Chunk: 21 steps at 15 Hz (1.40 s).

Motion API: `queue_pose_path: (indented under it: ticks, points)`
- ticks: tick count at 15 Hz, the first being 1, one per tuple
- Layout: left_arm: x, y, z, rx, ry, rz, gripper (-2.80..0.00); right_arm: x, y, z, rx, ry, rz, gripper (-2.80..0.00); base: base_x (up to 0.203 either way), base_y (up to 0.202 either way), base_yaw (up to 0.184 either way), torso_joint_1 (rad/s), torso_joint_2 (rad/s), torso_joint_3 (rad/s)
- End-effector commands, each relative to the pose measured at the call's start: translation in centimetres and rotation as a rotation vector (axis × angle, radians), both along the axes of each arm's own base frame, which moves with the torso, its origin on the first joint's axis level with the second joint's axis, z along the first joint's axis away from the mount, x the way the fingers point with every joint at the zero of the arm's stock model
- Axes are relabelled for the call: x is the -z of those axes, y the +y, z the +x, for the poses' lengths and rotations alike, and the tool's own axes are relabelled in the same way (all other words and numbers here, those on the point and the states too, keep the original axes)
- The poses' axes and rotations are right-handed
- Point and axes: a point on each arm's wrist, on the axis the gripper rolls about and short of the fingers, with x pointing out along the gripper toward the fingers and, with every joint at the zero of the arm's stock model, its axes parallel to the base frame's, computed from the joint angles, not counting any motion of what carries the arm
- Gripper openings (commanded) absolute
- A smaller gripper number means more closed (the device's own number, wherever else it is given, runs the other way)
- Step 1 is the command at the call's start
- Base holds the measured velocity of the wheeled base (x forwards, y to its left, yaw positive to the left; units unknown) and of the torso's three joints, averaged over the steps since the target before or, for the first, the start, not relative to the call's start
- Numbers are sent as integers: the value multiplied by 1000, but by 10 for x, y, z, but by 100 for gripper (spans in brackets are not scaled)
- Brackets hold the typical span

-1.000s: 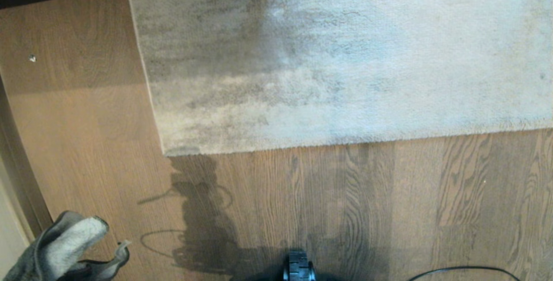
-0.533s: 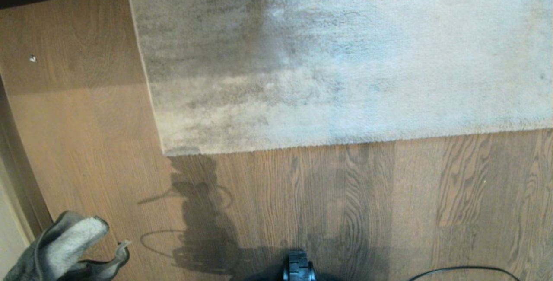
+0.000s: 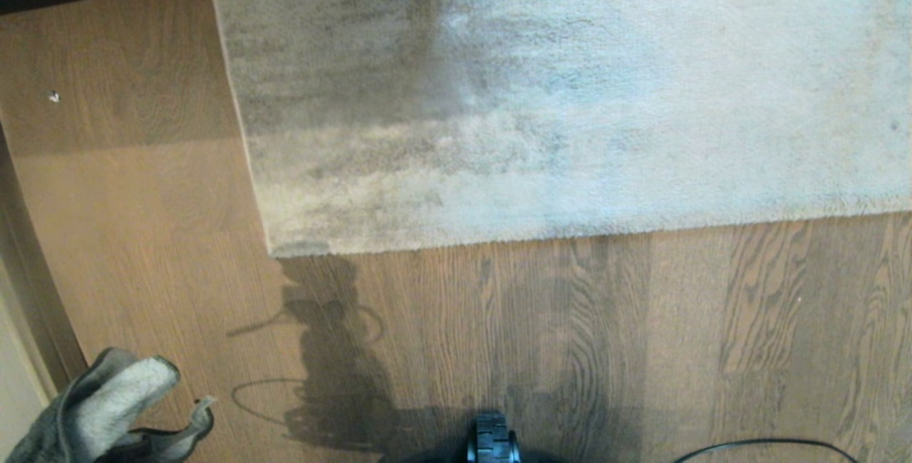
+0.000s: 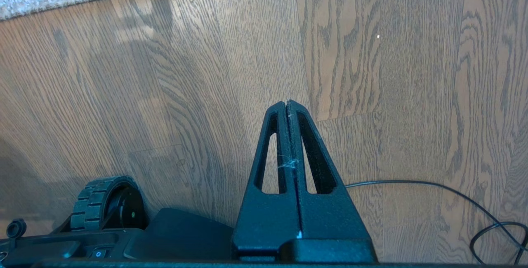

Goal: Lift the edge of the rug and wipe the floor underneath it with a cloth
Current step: Lift up the carpet

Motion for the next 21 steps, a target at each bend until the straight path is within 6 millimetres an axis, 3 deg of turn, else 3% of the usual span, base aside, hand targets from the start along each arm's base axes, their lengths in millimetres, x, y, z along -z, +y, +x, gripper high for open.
queue_pose_path:
  ticks: [1,21]
  points:
    - [0,0,0,0,-1,0,-280,0,0,0,0,0,0,-280,0,0,0,0,0,0]
    - [0,0,0,-2,-1,-1,-280,0,0,0,0,-1,0,-280,0,0,0,0,0,0]
